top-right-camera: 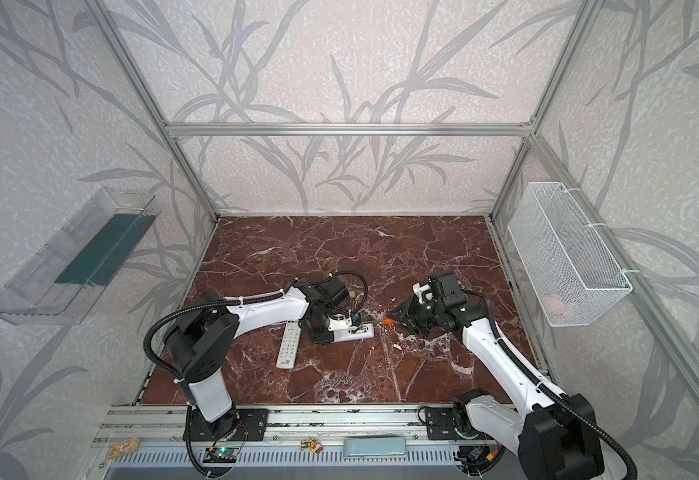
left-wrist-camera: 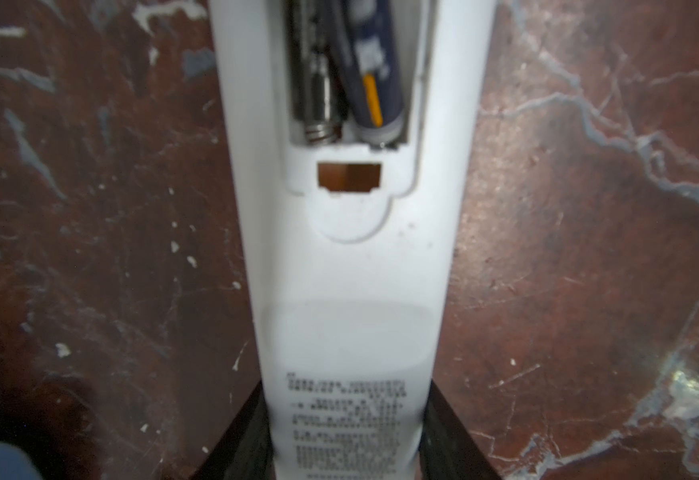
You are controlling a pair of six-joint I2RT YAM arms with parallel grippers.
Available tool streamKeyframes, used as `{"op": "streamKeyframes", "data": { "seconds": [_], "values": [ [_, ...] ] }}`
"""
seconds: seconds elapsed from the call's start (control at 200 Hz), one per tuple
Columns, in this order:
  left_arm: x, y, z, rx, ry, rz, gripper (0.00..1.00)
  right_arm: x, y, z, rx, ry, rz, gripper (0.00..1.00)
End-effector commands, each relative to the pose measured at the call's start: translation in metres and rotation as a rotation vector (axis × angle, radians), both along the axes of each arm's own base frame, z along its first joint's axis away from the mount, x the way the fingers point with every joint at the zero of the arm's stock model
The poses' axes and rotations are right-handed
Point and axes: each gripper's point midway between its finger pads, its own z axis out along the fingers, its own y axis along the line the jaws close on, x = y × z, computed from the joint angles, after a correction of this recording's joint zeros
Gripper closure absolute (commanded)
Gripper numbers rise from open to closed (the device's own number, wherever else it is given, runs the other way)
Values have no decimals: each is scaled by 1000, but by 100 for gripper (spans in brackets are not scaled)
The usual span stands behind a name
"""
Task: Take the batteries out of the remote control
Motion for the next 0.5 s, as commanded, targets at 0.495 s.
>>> {"op": "streamKeyframes", "data": {
  "seconds": [0.495],
  "values": [
    [-3, -17, 15, -63, 57, -6, 81, 0, -21, 28, -194, -148, 82, 100]
  ]
}}
